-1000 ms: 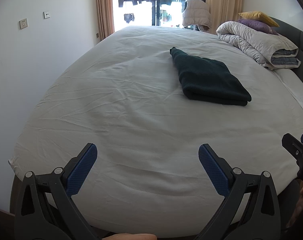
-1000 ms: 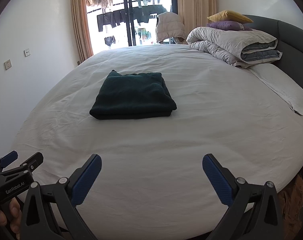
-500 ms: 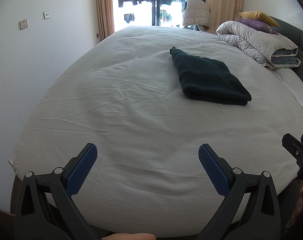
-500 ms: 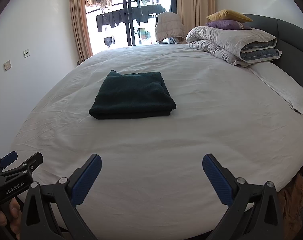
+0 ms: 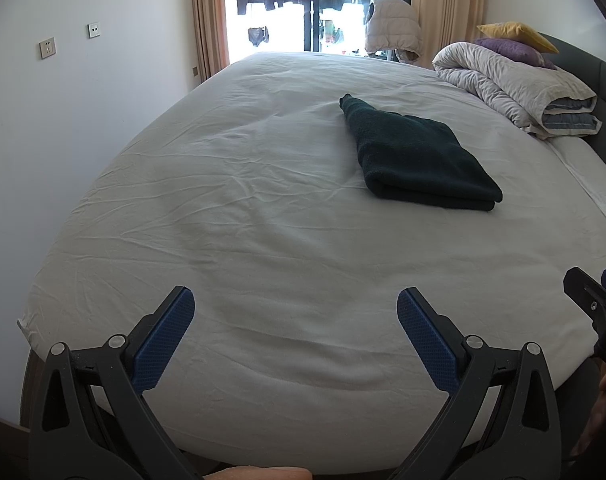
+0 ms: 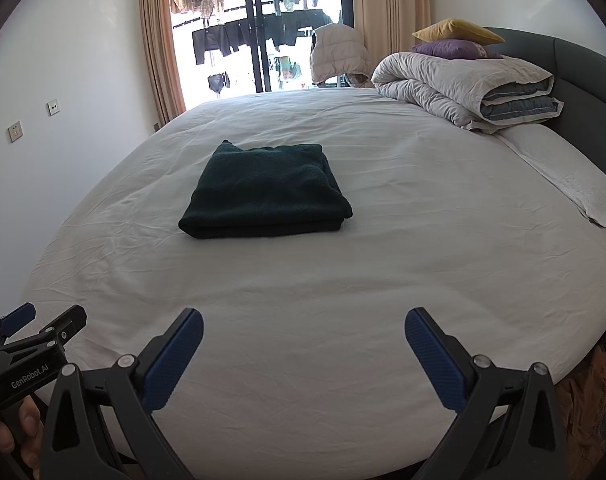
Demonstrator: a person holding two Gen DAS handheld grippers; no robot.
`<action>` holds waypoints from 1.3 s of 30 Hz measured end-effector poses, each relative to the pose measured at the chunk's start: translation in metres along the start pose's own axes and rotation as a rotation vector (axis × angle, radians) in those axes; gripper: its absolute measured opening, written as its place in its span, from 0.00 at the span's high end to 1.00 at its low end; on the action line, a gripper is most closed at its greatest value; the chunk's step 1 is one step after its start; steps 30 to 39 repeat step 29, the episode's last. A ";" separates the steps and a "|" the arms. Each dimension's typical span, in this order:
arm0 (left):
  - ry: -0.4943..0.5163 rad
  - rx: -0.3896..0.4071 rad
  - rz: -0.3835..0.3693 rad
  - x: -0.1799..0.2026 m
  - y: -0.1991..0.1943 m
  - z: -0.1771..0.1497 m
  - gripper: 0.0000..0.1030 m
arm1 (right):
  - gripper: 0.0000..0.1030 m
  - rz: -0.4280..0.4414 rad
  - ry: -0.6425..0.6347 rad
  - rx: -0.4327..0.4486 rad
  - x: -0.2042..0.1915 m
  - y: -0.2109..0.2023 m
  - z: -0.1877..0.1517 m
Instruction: Fold small clothes
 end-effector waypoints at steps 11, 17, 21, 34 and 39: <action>-0.001 -0.001 -0.002 0.000 0.000 0.000 0.00 | 0.00 0.000 0.000 0.000 0.000 0.000 0.000; 0.003 0.000 -0.001 0.000 0.000 -0.002 0.00 | 0.00 0.000 0.000 0.001 0.000 0.000 0.000; 0.003 0.000 -0.001 0.001 -0.001 -0.003 0.00 | 0.00 0.001 0.001 0.000 -0.001 0.000 0.000; 0.006 -0.001 0.005 0.001 0.001 -0.004 0.00 | 0.00 0.002 0.004 -0.001 -0.002 0.001 -0.002; 0.006 -0.001 0.005 0.001 0.001 -0.004 0.00 | 0.00 0.002 0.004 -0.001 -0.002 0.001 -0.002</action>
Point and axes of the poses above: each gripper's, at about its wrist camera, not at the fingertips, and y roughly the way its jaws point, x to its right, z to its top, the point moved 1 cm from there along y, roughly the way its jaws point, and after that the axes turned 7 degrees about z, right-handed, at the moved point
